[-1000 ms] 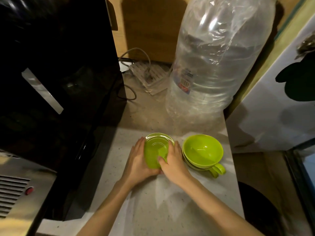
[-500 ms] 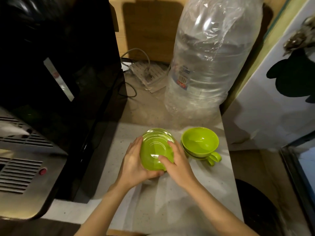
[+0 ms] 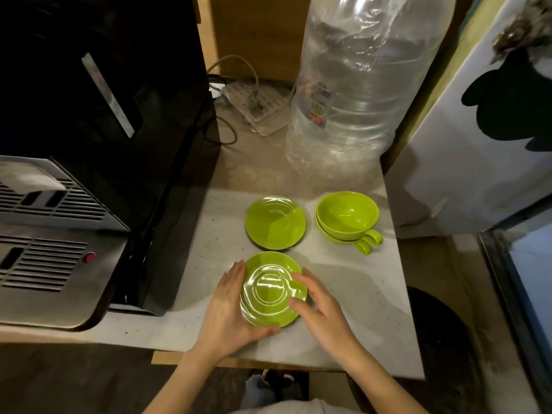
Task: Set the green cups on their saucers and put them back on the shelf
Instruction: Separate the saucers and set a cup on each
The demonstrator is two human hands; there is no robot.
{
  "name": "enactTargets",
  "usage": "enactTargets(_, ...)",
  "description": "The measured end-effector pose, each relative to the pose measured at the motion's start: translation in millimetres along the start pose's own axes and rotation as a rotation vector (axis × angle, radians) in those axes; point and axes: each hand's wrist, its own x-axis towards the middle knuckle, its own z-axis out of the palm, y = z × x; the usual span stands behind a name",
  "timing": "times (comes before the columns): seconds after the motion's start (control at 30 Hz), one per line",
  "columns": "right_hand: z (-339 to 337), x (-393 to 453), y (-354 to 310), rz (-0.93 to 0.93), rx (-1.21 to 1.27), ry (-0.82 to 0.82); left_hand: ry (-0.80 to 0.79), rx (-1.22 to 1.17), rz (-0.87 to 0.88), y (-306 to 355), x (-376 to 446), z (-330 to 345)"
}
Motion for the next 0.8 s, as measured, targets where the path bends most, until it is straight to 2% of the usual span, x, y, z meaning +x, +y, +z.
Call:
enactTargets(0.3, 6.7, 4.1, 11.6, 0.06, -0.003, 0.022, -0.06, 0.057, 0.042, -7.1, 3.2, 1.5)
enactTargets(0.53, 5.6, 5.9, 12.0, 0.053, -0.113, 0.023, -0.06, 0.036, 0.067, -6.5, 8.2, 1.2)
enactTargets(0.8, -6.9, 11.5, 4.9, 0.075, -0.031, 0.014, -0.136, 0.012, 0.041, -0.8, 8.4, -0.1)
